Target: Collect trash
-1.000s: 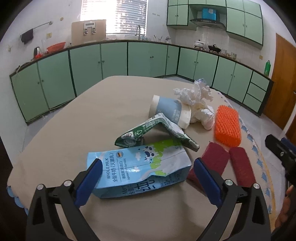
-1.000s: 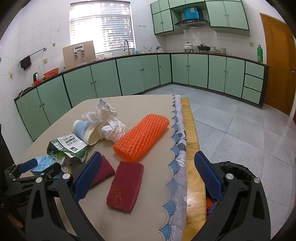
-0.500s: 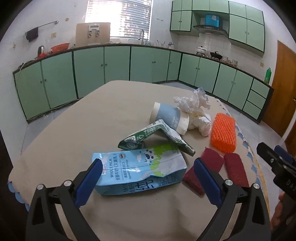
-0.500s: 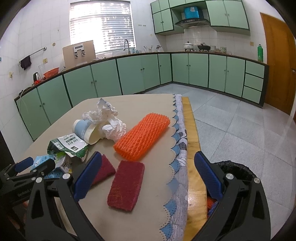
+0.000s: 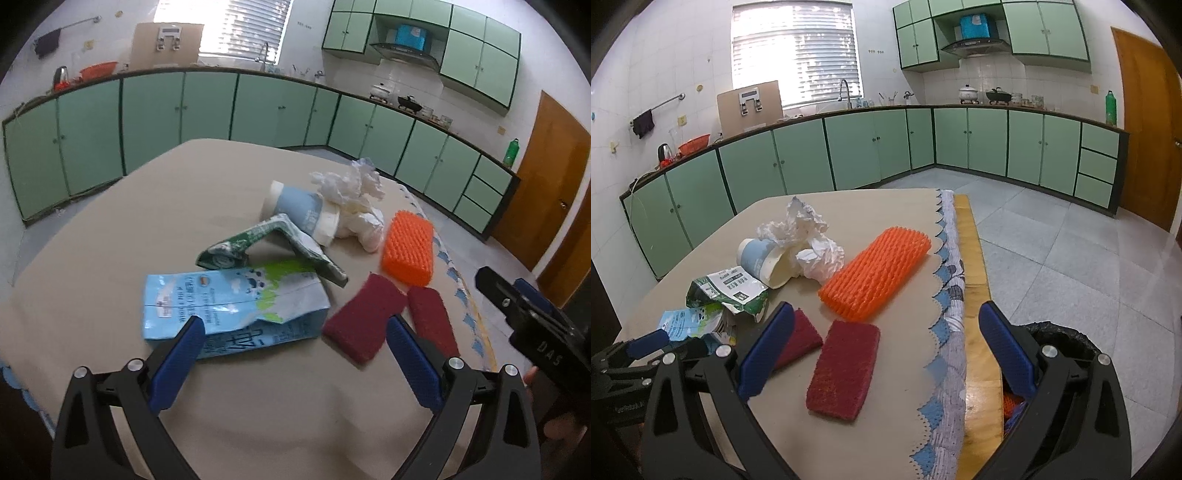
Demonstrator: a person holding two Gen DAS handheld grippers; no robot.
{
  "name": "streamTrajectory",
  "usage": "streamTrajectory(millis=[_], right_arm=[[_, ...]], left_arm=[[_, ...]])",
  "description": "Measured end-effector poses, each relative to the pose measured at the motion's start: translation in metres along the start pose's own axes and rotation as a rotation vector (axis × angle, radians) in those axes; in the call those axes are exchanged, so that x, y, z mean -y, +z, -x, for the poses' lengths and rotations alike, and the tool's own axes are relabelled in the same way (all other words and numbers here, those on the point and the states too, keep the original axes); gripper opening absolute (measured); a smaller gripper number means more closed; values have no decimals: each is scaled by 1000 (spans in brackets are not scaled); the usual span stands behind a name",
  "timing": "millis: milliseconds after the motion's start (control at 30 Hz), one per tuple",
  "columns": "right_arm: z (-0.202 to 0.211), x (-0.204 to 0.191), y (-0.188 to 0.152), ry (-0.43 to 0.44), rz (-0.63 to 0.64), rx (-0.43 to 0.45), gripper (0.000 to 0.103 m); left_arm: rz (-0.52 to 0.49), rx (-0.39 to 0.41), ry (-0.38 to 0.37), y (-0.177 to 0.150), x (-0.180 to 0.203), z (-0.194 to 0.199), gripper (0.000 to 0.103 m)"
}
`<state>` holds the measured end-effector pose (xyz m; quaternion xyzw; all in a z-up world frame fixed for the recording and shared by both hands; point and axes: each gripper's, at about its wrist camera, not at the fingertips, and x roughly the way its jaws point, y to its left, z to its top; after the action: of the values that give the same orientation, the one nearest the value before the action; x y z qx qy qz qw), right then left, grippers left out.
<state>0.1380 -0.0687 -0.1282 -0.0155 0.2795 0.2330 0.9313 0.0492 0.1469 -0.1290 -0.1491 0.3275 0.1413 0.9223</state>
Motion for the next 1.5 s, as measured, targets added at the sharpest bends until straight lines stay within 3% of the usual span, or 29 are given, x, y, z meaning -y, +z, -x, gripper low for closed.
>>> streamTrajectory(millis=[133,267,467,867,1233,1500], right_arm=[[1,1,0,-2,-5,-1,97],[1,-2,-1,7,2,-2,97],[4,-8,1,2,25,7,97],[9,5,4,-38,-6,23,97],[8,6,2,-33,-5,14,97],[3,0,2,-43,8,-5,97]], left_arm=[[38,30,42,4,-16,11,96],[75,12,80,3,-35,9,96],[146,-55,14,-4,-47,-4,95],[65,-110,-164,-11,-3,0,95],[-2,-77,-68,1,-27,-5,95],[-52,-97,-99,0,-28,-21,95]])
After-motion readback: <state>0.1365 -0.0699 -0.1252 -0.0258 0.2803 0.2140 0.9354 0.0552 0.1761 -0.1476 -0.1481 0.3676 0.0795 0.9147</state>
